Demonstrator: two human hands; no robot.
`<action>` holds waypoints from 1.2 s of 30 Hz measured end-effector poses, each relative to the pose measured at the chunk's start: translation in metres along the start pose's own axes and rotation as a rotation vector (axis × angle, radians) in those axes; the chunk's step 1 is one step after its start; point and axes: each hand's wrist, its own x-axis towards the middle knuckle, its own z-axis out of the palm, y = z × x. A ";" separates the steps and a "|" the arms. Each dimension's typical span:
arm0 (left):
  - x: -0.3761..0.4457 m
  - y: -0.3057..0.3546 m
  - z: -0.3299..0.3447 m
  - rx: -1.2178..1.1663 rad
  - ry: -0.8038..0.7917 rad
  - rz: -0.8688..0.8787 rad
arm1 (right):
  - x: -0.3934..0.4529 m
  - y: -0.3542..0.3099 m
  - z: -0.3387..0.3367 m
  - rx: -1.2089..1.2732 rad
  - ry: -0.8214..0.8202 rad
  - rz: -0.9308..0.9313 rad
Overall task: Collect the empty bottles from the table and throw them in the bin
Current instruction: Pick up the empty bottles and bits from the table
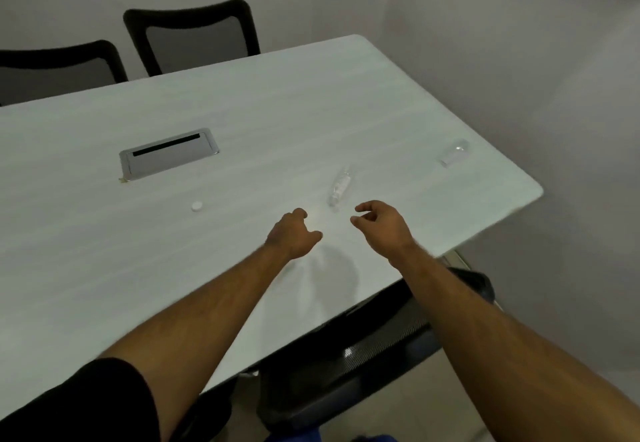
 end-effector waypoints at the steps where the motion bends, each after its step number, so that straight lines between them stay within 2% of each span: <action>1: 0.015 0.001 0.007 0.051 0.024 -0.011 | 0.019 0.003 -0.002 -0.049 -0.032 -0.019; 4: 0.053 0.003 0.027 0.178 0.067 -0.058 | 0.072 0.015 -0.001 -0.161 -0.147 -0.081; 8: 0.097 0.007 0.053 0.231 0.106 -0.188 | 0.140 0.033 0.000 -0.304 -0.314 -0.165; 12: 0.116 0.015 0.075 0.308 0.108 -0.305 | 0.193 0.043 -0.001 -0.555 -0.352 -0.453; 16: 0.131 0.017 0.084 0.252 0.117 -0.383 | 0.235 0.058 0.012 -0.741 -0.339 -0.811; 20: 0.136 0.015 0.082 0.252 0.109 -0.410 | 0.249 0.055 0.025 -0.926 -0.354 -0.996; 24: 0.134 0.019 0.081 0.283 0.110 -0.410 | 0.252 0.049 0.036 -0.962 -0.330 -0.980; 27: 0.129 0.002 0.064 0.244 0.157 -0.378 | 0.242 0.035 0.044 -0.903 -0.383 -0.878; 31: 0.119 -0.041 0.028 -0.004 0.345 -0.447 | 0.224 0.006 0.067 -0.673 -0.490 -0.614; 36: 0.123 -0.087 -0.008 -0.105 0.560 -0.563 | 0.202 -0.029 0.126 -0.435 -0.530 -0.476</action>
